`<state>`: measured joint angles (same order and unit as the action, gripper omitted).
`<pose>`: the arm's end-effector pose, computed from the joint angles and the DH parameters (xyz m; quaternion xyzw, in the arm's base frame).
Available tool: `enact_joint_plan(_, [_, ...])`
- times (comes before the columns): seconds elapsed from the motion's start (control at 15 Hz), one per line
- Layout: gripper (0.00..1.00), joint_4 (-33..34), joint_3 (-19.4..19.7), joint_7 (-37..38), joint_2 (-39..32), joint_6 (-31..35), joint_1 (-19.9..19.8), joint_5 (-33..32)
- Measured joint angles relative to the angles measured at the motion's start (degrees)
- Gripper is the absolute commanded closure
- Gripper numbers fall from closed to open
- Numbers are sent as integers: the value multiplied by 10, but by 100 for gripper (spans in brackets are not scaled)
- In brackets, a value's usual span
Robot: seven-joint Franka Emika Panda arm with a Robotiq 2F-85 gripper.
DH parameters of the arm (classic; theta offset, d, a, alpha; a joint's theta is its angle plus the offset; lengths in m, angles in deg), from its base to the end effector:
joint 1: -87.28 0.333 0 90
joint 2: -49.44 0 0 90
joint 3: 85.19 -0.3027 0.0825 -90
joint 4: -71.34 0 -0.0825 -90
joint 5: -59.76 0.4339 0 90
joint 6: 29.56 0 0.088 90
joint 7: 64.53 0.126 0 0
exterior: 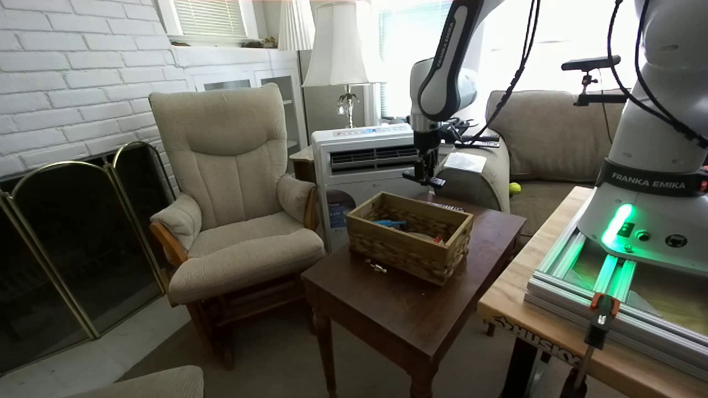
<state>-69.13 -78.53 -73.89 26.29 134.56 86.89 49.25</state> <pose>0.4818 -0.0583 0.0615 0.9925 0.1127 -0.0031 0.0483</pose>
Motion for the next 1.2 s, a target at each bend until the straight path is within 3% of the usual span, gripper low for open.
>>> enact_joint_plan(0.33, [73, 56, 7, 32, -86, -18, 20, 1])
enact_joint_plan(1.2, [73, 184, 13, 33, -231, -50, -3, 3])
